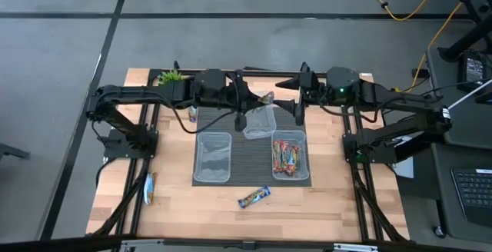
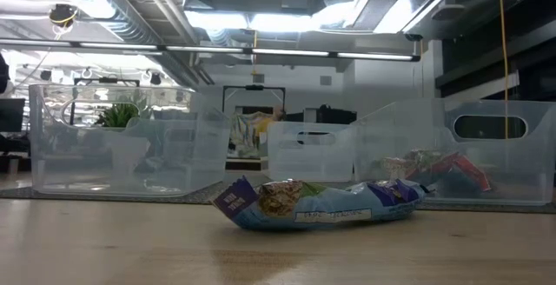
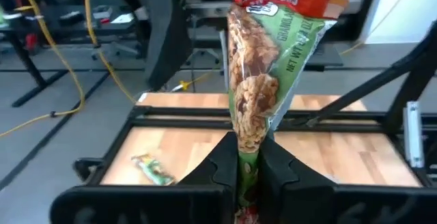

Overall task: Pick and place Granola Bars by type
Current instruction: Put the red granola bar into the bottom right transparent bin

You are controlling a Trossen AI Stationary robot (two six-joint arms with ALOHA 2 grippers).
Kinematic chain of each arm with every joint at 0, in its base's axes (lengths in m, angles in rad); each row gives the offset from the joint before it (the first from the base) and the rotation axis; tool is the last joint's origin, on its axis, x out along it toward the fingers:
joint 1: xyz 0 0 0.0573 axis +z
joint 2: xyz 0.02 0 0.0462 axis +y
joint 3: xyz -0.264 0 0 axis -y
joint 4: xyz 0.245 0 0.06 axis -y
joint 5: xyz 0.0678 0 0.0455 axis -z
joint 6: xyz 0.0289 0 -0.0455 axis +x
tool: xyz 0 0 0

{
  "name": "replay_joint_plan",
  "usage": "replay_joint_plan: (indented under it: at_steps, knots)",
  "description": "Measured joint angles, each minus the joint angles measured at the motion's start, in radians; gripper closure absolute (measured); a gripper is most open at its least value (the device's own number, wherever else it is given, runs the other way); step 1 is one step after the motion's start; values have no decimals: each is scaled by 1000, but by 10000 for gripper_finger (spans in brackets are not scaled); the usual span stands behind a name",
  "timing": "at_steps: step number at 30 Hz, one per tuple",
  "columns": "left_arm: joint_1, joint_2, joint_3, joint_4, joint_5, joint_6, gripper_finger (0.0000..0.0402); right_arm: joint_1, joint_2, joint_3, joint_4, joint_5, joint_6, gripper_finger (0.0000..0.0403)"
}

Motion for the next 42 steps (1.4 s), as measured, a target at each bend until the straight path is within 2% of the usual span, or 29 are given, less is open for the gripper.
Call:
replay_joint_plan:
  at_steps: [5, 15, 28, 31, 34, 42]
  knots:
    - [31, -7, 0, -17, -6, 17, 387, -3, 0, 0, 98, -34, -11, 72]
    - [60, -12, 0, 27, 33, 24, 387, -29, 26, 0, 129, -67, -3, 75]
    - [62, -3, 0, 52, 58, 17, 387, -29, 92, 0, 253, -110, 0, 83]
    - [61, 4, 0, 52, 61, 10, 387, -29, 105, 1, 275, -117, 19, 113]
    - [61, 6, -1, 52, 62, 6, 387, -29, 116, 1, 270, -118, 27, 162]
    - [60, 5, 0, 55, 64, 4, 379, -29, 117, 1, 268, -118, 31, 339]
